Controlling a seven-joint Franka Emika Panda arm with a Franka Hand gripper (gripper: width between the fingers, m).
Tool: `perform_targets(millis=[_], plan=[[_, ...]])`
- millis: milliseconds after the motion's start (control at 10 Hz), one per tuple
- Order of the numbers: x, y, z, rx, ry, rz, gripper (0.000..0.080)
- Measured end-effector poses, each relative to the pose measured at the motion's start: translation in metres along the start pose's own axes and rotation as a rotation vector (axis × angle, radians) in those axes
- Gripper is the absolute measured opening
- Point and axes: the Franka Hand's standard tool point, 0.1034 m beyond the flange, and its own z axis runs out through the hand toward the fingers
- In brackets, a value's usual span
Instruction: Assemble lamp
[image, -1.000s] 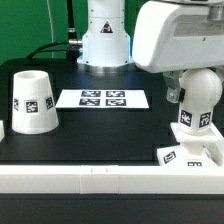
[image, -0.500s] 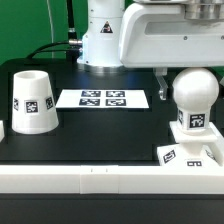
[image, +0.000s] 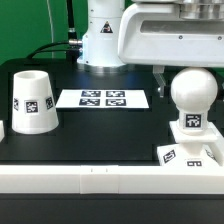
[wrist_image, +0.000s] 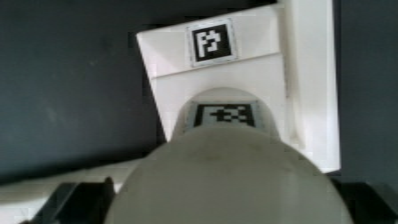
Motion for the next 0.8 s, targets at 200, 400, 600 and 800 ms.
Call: perform_targets(millis=[200,400,600,800], plan=[[-0.005,-0.001,0.002,0.018,-0.019,0.193,0.0577],[-0.01,-0.004,0.005,0.025,-0.035,0.352,0.0577],[-0.012,-0.007,0.006,0.03,-0.048,0.539,0.0577],[-0.013,-0.01,0.005,0.045,-0.07,0.714,0.0577]])
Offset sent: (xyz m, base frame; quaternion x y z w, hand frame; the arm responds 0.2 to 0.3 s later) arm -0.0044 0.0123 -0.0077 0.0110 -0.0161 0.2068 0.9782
